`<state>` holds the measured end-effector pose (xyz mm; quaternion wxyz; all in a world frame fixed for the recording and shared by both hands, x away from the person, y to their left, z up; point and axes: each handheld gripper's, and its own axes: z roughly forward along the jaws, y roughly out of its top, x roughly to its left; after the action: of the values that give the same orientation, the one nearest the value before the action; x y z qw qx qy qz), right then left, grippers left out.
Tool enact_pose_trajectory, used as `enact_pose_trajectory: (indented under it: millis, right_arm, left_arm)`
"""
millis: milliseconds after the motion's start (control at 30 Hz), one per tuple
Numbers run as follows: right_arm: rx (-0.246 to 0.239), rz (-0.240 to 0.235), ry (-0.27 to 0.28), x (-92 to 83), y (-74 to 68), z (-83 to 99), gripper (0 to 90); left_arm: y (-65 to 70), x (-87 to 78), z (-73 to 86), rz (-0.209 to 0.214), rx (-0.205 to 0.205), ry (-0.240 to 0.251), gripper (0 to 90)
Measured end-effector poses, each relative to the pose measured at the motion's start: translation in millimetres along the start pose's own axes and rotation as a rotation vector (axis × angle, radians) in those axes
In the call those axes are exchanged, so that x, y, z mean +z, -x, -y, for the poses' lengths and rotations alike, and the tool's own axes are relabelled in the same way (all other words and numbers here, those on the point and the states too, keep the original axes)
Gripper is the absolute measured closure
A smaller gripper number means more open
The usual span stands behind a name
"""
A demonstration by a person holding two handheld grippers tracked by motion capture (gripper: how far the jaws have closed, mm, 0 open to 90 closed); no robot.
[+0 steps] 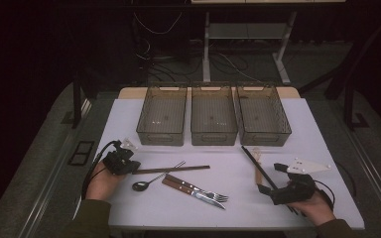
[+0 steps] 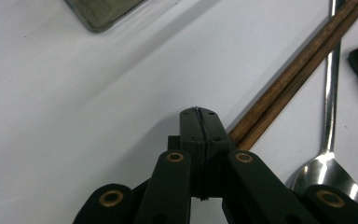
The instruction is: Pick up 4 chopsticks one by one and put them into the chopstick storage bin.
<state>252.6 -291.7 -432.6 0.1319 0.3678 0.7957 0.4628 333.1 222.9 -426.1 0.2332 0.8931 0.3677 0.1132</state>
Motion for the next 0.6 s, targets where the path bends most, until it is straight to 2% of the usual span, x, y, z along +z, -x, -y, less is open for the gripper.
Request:
enact_pose_trajectory:
  millis: [200, 600]
  right_arm:
    - [0.000, -0.001, -0.001, -0.1, -0.2, 0.0, 1.0]
    - [-0.003, 0.000, -0.001, -0.2, -0.3, -0.1, 1.0]
  left_arm:
    - [5.2, -2.0, 2.7, 0.011, 0.014, -0.001, 88.9]
    - [12.1, -6.4, 10.9, 0.051, 0.012, 0.011, 88.9]
